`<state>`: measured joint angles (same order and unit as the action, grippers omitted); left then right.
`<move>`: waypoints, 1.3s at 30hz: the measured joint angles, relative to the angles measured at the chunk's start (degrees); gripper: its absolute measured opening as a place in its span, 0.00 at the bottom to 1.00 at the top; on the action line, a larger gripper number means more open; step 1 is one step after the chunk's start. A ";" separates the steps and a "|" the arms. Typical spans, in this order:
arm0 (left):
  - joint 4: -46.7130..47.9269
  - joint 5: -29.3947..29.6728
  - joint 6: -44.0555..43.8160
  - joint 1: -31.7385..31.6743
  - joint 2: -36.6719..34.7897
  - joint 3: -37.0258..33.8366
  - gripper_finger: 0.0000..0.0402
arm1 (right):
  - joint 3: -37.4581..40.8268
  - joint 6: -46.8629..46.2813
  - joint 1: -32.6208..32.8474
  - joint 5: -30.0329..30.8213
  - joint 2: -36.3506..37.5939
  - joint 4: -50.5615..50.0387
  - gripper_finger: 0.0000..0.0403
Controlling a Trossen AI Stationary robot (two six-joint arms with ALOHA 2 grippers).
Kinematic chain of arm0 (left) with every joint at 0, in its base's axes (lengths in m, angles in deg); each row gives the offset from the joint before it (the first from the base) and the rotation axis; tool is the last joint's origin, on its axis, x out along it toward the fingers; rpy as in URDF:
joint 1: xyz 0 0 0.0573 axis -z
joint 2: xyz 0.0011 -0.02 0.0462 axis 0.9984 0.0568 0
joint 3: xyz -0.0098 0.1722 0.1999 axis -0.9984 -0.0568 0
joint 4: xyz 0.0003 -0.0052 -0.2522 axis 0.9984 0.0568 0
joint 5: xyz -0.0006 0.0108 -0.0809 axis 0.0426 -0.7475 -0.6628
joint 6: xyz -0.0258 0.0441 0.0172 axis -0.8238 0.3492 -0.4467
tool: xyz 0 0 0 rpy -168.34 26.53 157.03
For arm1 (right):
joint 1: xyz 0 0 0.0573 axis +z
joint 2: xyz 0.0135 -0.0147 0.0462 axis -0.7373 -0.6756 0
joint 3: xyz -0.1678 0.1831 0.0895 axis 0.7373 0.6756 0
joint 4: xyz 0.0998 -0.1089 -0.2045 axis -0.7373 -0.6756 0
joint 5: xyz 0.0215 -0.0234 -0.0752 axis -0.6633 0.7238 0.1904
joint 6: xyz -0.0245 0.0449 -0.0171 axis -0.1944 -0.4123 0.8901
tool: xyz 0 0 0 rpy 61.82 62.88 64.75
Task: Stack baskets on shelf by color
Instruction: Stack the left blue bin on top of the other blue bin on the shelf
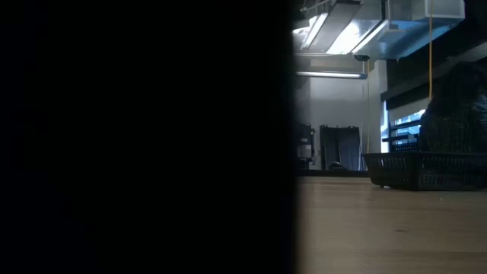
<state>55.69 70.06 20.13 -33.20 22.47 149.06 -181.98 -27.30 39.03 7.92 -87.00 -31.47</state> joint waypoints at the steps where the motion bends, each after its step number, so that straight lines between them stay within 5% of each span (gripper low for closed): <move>1: -0.02 0.76 -0.83 0.00 0.00 0.00 0.00 | 0.00 0.00 0.02 0.00 0.00 0.00 0.17; 14: 1.62 7.44 -4.01 -2.04 0.00 0.00 0.00 | 0.00 0.78 4.74 -0.15 -1.82 8.09 0.17; 19: 1.60 7.41 -4.01 -6.17 0.00 0.00 0.00 | 0.02 7.74 7.17 2.86 -5.73 10.78 0.17; 24: 1.55 4.29 -4.03 -10.07 0.00 0.00 0.00 | 0.04 14.20 9.51 9.83 -7.39 14.71 0.17; 39: 1.46 -1.37 0.87 -16.94 0.52 0.00 0.00 | 0.02 20.20 10.97 5.74 -8.96 17.45 0.17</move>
<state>57.16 68.69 21.00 -50.14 22.99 149.06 -181.96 -7.10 50.00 13.66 -95.96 -14.03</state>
